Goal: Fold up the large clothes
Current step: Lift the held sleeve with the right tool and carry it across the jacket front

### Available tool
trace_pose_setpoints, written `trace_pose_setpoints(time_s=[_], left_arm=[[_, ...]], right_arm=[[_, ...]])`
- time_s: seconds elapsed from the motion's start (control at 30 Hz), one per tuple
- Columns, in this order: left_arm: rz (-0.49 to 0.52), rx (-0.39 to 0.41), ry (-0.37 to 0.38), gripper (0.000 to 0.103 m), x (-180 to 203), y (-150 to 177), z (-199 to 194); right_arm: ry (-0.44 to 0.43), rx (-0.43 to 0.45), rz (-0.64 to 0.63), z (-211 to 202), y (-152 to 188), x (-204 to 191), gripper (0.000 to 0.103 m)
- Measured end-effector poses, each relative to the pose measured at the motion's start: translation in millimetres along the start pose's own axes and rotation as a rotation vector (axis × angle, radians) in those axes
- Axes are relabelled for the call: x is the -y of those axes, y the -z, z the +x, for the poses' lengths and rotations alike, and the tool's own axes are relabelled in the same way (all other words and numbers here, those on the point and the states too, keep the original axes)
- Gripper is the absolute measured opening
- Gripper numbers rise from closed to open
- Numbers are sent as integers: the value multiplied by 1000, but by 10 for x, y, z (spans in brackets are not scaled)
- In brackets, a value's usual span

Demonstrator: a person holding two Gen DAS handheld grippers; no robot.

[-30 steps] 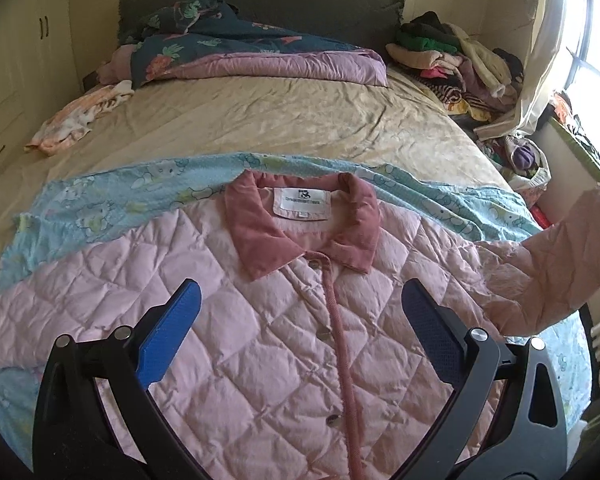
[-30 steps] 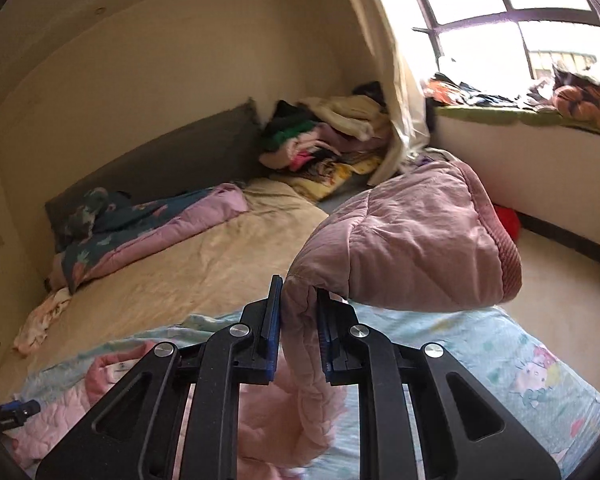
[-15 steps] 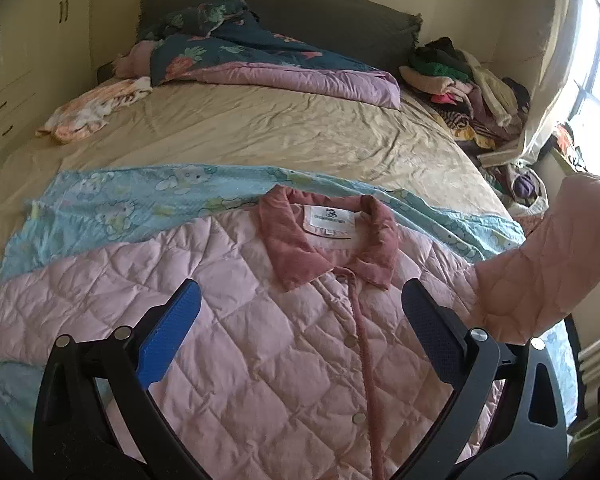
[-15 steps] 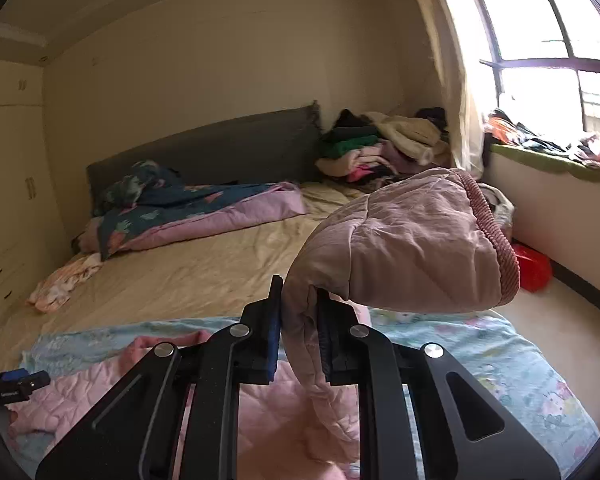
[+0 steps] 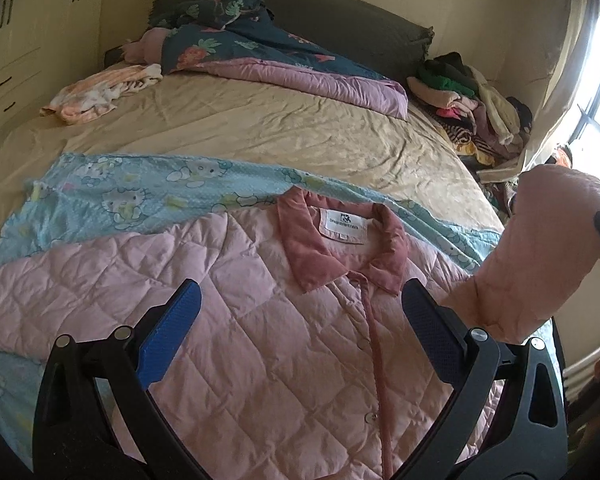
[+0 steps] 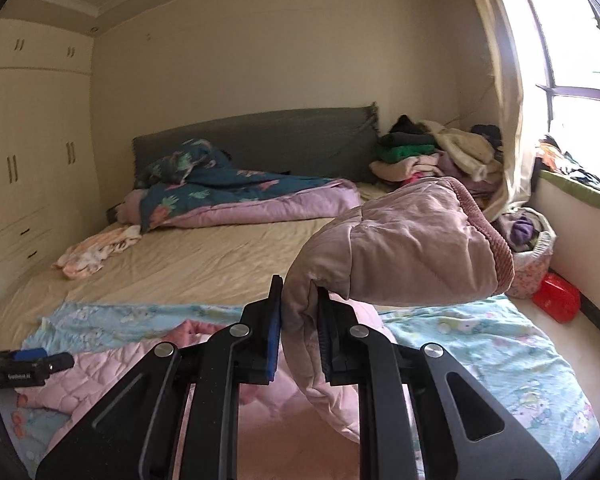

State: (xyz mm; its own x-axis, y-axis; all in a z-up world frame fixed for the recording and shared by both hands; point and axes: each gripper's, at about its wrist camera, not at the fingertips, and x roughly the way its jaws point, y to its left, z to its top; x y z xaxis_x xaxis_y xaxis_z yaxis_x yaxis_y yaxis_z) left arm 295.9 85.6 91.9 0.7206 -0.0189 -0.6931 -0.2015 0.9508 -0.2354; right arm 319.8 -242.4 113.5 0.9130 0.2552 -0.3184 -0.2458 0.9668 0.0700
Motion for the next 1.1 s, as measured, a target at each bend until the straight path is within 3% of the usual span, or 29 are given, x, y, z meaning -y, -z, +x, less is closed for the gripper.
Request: trace_pose_setpoints(time_s=[0.37, 0.87, 1.1], left_arm=[[-62, -24, 47, 94, -243, 39, 81], [-106, -25, 49, 94, -483, 126, 227], [-171, -25, 89, 94, -675, 146, 272]], right_arm=[[-110, -75, -98, 325, 338, -599, 15], [-212, -242, -237, 814, 1096, -1283, 15], [-283, -311, -312, 871, 1464, -1601, 16]])
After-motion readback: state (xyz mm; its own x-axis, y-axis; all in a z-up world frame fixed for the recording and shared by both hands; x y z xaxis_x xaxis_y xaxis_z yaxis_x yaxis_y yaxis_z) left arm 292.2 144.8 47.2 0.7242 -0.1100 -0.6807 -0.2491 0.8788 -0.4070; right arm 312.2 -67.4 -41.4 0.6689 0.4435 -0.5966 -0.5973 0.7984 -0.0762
